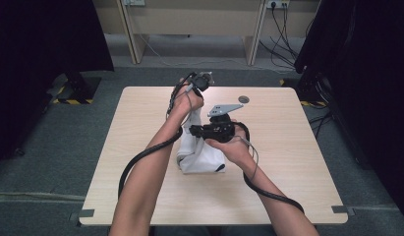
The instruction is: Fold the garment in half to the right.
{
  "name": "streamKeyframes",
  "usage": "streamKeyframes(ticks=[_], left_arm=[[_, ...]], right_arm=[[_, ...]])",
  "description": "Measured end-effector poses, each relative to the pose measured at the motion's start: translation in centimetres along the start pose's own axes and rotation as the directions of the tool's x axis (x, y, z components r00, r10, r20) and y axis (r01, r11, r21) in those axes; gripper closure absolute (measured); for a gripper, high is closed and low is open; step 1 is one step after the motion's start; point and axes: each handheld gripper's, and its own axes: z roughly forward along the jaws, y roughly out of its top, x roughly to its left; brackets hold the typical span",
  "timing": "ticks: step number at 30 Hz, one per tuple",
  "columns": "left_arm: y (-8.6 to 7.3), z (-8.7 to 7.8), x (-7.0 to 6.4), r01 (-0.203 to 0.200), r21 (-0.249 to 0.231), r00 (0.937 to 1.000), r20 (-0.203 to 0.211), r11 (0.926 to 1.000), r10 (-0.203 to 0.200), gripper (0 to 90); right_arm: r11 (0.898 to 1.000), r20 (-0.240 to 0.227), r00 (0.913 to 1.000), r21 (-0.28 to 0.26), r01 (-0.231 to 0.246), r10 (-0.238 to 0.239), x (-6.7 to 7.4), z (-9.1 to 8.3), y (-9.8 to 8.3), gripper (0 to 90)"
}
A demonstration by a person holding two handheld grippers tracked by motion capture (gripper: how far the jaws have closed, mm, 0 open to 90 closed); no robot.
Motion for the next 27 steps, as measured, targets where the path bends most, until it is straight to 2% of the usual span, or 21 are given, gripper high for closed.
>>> streamKeyframes(ticks=[27], left_arm=[[0.6,1.8,-1.3,-0.009,0.007,0.9997,0.022,0.9999,0.009,82.9]], right_arm=[[0.999,0.018,0.9995,0.031,-0.025,0.024,-1.1,-0.7,-2.0,84.5]])
